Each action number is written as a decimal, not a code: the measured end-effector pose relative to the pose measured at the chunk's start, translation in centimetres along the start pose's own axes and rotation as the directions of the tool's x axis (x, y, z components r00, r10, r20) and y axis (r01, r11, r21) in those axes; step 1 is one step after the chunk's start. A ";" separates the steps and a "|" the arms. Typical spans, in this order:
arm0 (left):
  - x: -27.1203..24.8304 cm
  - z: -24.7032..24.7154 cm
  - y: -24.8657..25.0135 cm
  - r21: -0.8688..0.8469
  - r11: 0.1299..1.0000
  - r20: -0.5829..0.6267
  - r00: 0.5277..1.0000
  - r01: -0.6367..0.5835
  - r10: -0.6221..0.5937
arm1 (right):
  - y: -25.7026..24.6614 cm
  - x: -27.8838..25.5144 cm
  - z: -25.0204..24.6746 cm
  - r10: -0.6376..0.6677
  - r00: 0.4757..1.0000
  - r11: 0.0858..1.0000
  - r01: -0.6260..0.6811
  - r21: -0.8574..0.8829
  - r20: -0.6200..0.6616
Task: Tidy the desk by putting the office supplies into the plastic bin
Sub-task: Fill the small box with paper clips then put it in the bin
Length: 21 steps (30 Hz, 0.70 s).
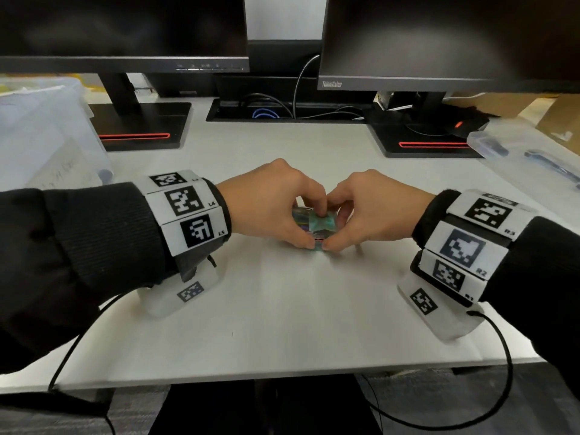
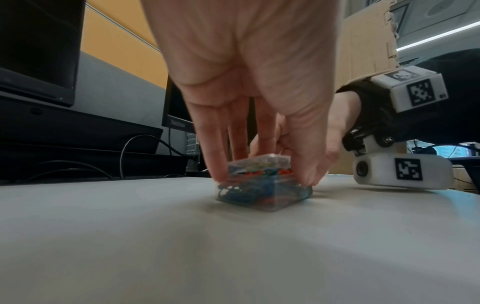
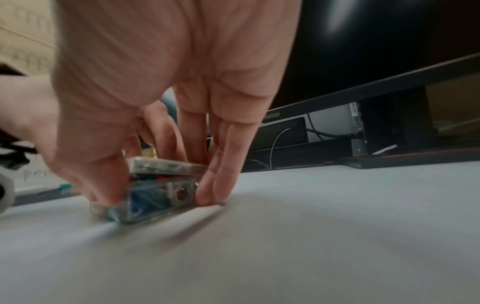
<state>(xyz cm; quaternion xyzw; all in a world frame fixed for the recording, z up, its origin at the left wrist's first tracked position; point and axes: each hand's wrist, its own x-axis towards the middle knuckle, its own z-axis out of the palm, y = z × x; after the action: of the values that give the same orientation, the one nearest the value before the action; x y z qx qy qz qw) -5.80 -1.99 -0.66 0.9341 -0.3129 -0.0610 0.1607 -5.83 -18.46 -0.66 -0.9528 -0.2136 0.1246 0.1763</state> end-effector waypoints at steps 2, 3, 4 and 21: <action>0.1 0.0 -0.1 -0.023 1.000 -0.010 1.000 -0.002 0.001 | 0.0 0.1 0.0 -0.002 1.000 1.000 0.002 0.012 0.002; 0.1 0.0 -0.2 -0.029 1.000 -0.015 1.000 -0.006 0.005 | 0.0 0.1 0.0 -0.001 1.000 1.000 0.001 0.020 0.003; 0.2 0.0 -0.2 -0.035 0.999 -0.021 1.000 -0.008 0.007 | 0.1 0.2 0.0 -0.002 1.000 1.000 0.002 0.023 0.004; 0.3 -0.3 -1.3 -0.173 0.985 0.042 0.999 0.010 -0.002 | 0.3 0.2 -0.3 0.006 0.998 0.999 -0.008 0.032 0.065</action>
<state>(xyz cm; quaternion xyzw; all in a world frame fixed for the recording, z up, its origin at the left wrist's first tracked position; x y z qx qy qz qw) -4.72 -1.11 -0.81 0.9160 -0.3068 -0.1080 0.2347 -5.43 -18.70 -0.54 -0.9460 -0.2141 0.1597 0.1839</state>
